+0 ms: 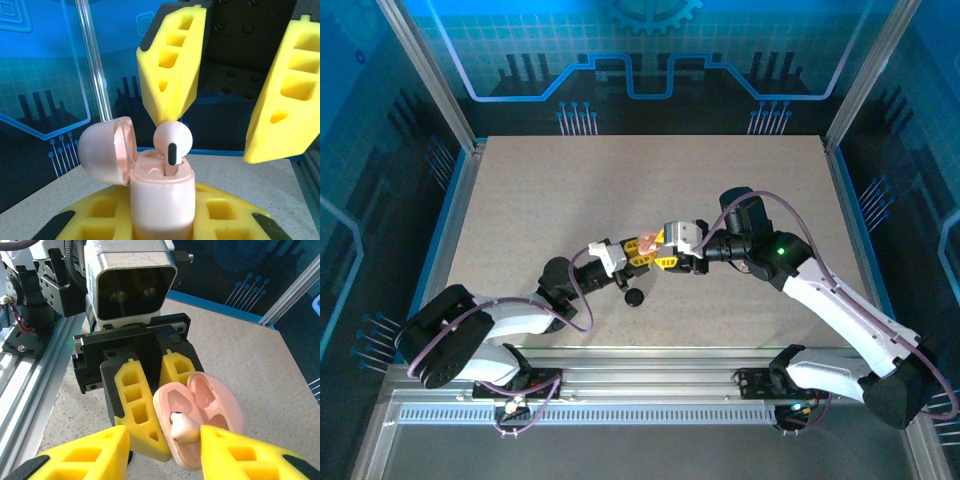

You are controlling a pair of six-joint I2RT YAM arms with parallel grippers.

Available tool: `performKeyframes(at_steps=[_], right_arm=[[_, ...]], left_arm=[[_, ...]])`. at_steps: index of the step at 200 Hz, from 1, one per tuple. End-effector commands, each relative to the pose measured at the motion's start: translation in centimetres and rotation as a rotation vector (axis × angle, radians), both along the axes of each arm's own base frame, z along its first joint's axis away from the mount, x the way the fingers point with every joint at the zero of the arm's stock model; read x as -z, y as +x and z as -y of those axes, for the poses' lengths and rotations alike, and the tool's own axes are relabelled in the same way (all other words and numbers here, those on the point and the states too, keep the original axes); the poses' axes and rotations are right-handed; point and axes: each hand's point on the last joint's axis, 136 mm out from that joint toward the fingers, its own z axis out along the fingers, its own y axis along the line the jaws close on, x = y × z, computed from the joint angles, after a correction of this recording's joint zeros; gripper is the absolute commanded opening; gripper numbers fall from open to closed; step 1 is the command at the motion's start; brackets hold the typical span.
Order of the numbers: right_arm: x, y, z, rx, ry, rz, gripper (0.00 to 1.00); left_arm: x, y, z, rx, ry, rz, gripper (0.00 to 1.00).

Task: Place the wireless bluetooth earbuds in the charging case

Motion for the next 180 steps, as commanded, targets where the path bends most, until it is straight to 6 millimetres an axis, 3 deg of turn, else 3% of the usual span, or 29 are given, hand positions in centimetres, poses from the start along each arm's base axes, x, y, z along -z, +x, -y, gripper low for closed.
performKeyframes(at_steps=[1,54,108,180], right_arm=[[-0.7,-1.9,-0.4,-0.070,0.001,-0.014,0.40],[-0.9,-2.4,-0.2,-0.071,-0.003,-0.014,0.36],[-1.7,-1.3,0.5,0.012,0.018,0.045,0.39],[-0.6,-0.9,0.0,0.011,-0.009,0.004,0.38]], left_arm=[[-1.5,-0.2,-0.6,-0.016,-0.037,0.042,0.20],[-1.6,-0.2,-0.5,-0.011,-0.038,0.041,0.20],[-1.6,-0.3,-0.5,-0.008,-0.040,0.043,0.20],[-1.7,-0.3,-0.5,-0.010,-0.040,0.045,0.20]])
